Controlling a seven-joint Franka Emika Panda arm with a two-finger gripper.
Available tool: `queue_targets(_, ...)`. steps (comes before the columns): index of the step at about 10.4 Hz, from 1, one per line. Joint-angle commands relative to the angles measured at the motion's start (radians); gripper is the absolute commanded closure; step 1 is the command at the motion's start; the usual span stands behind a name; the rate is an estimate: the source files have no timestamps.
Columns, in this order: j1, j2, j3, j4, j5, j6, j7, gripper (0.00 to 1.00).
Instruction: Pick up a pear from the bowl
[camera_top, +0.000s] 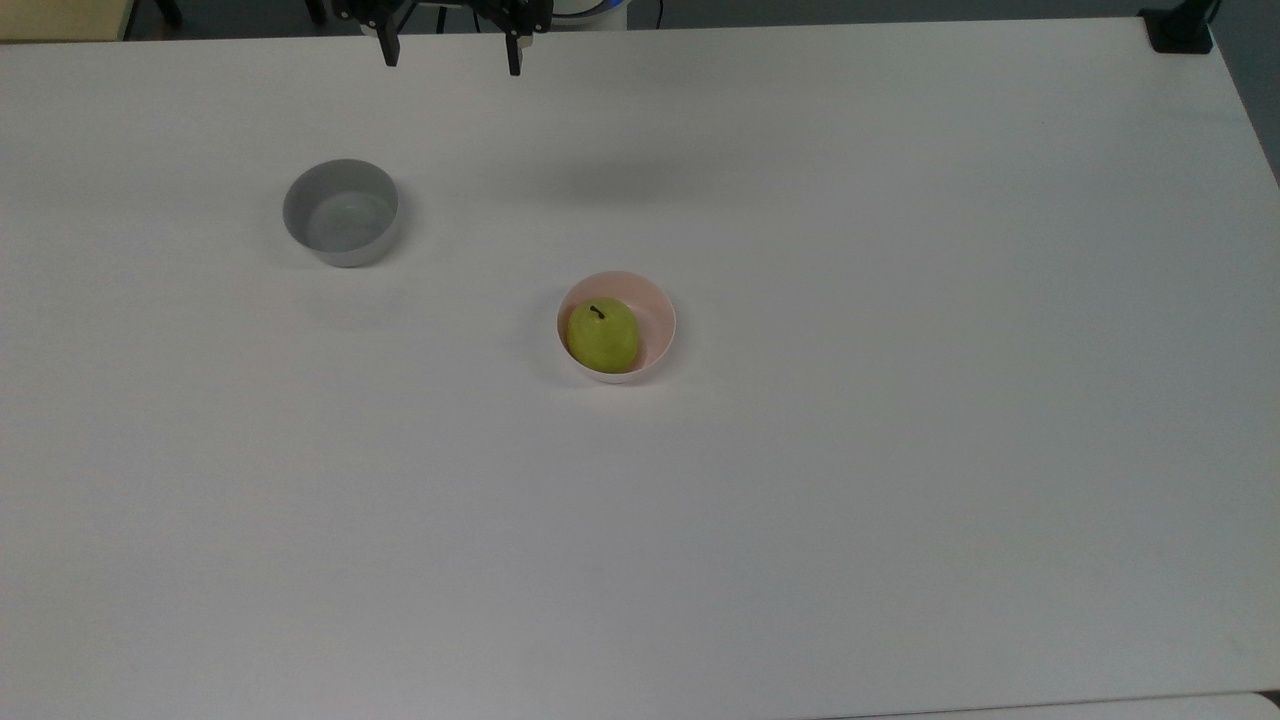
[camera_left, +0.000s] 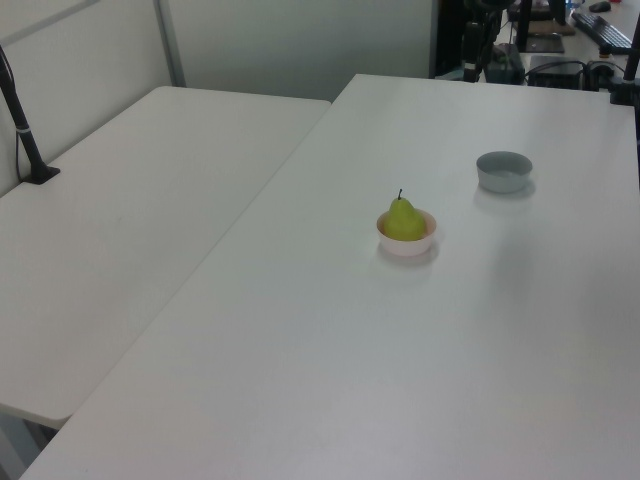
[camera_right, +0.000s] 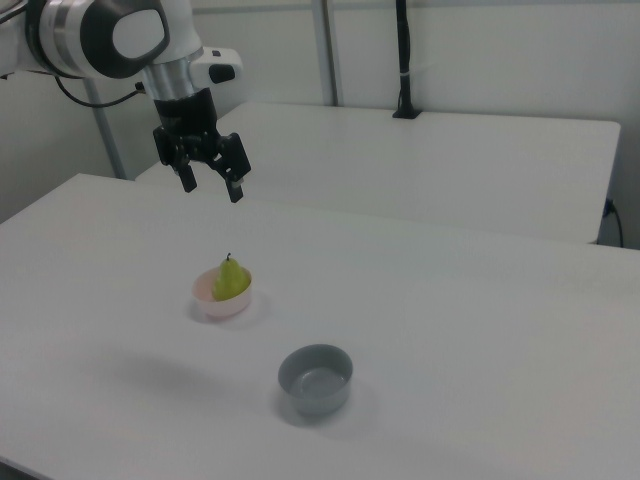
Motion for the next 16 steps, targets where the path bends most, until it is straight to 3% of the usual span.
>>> queue_targets(1,0.006,0.011,-0.008,0.002,0.019,-0.008,-0.251,0.0)
queue_targets(3,0.01,0.024,-0.002,-0.007,0.01,-0.011,-0.366,0.0)
queue_targets(7,0.021,0.077,0.009,-0.012,0.005,0.029,-0.363,0.0)
queue_targets(10,0.029,0.098,0.035,-0.067,0.009,0.122,-0.361,0.0)
queue_targets(13,0.056,0.158,0.036,-0.084,0.018,0.208,-0.319,0.0)
queue_targets(16,0.101,0.219,0.036,-0.148,0.018,0.401,-0.211,0.0)
